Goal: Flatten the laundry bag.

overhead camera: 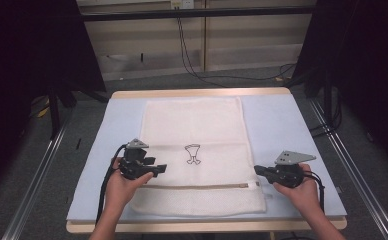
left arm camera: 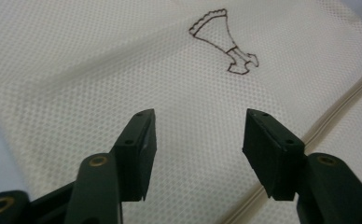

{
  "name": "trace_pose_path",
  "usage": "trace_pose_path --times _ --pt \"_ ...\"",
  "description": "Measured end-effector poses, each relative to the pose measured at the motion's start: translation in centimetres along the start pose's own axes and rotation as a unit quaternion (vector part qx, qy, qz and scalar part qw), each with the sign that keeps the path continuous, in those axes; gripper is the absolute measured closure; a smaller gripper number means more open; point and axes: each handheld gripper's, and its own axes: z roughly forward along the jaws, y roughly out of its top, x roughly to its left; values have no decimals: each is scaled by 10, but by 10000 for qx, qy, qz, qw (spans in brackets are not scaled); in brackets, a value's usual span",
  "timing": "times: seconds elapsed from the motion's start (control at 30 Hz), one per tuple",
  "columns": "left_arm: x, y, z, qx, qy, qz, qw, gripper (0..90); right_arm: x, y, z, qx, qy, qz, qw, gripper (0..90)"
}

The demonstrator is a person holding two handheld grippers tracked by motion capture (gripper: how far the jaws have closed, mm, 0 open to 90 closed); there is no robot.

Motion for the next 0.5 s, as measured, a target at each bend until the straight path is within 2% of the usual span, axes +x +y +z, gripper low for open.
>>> trace_pose_path --times 0.07,0.17,0.2,0.27,0.37,0.4,0.5 --pt "-5 4 4 -23 -33 86 10000 340 3 -1 -1 84 -21 -75 9999 900" --pt "-14 8 11 -98 -147 333 9993 293 5 -1 -2 60 16 -74 10000 900" --pt "-17 10 13 -47 -209 367 9991 278 6 -2 -2 21 28 -75 10000 900" --pt "-23 11 17 -44 -248 375 9990 264 8 -2 -3 72 34 -116 9999 900" --pt "-31 14 24 8 -473 345 9983 271 10 -6 -3 107 55 -143 9998 900" --pt "-38 15 30 -51 -570 328 9978 278 11 -9 -4 82 62 -129 9999 900" --pt "-44 18 34 -38 -592 277 9979 276 12 -10 -4 99 93 -109 9998 900"
